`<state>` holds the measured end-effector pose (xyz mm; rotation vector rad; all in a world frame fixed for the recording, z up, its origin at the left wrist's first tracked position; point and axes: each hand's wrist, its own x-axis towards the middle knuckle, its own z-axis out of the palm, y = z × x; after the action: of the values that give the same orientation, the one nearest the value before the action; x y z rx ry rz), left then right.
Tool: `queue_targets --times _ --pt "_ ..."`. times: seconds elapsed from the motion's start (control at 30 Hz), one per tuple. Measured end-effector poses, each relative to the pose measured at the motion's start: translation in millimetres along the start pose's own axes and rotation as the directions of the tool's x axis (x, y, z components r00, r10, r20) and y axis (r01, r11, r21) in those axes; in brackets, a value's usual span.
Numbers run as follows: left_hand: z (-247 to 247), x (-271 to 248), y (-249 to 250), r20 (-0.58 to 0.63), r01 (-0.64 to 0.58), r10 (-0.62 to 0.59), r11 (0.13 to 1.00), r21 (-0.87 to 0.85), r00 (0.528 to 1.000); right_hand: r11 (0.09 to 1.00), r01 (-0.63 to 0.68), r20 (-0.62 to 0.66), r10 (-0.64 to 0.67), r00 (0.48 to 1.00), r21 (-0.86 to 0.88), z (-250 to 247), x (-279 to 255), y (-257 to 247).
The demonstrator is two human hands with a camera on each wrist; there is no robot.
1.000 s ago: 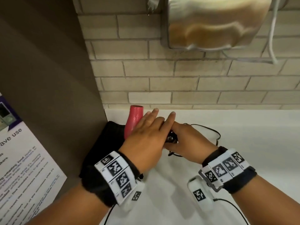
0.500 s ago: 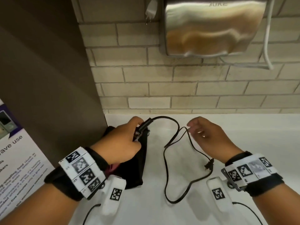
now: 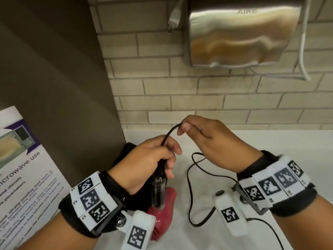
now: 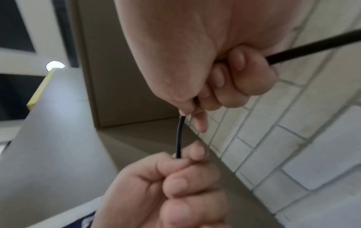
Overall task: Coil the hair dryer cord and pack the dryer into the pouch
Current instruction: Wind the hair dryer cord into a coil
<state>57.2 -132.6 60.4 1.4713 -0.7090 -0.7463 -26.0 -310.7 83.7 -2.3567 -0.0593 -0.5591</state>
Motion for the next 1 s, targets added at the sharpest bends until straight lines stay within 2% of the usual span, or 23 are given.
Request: queue_targets --times 0.17,0.23,0.3,0.37,0.47,0.57,0.67,0.73,0.83,0.9,1.0 --pt "0 6 21 0.071 -0.009 0.018 0.992 -0.128 0.997 0.987 0.138 0.093 -0.131 0.987 -0.079 0 12 -25" --pt "-5 9 25 0.188 0.065 -0.033 0.984 -0.167 0.982 0.987 0.154 0.070 -0.151 0.986 -0.040 -5 18 -26" --pt "-9 12 26 0.332 0.142 -0.057 0.961 -0.238 0.941 0.984 0.141 0.034 -0.145 0.989 0.114 -13 24 -22" --pt "-14 15 26 0.423 0.196 -0.055 0.934 -0.299 0.905 0.958 0.136 -0.008 -0.138 0.990 0.253 -19 28 -12" --pt "-18 19 25 0.517 0.238 -0.003 0.890 -0.388 0.856 0.940 0.088 -0.091 -0.061 0.994 0.328 -16 28 21" --pt "-18 22 23 0.600 0.274 0.075 0.840 -0.468 0.797 0.963 0.021 -0.203 0.035 0.979 0.269 4 18 59" --pt "-13 25 23 0.639 0.284 0.159 0.797 -0.533 0.752 0.993 0.008 -0.278 0.025 0.960 0.117 32 0 71" --pt "-10 28 26 0.617 0.261 0.216 0.765 -0.589 0.757 0.999 0.031 -0.247 -0.023 0.969 0.029 47 -13 66" --pt "-11 33 31 0.521 0.181 0.284 0.719 -0.671 0.805 0.972 0.094 -0.066 -0.110 0.992 -0.215 60 -31 52" --pt "-16 35 30 0.461 0.134 0.288 0.712 -0.689 0.840 0.912 0.185 0.035 -0.185 0.982 -0.367 59 -38 38" --pt "-20 36 25 0.363 0.054 0.279 0.724 -0.688 0.889 0.800 0.267 0.122 -0.239 0.963 -0.537 43 -40 14"
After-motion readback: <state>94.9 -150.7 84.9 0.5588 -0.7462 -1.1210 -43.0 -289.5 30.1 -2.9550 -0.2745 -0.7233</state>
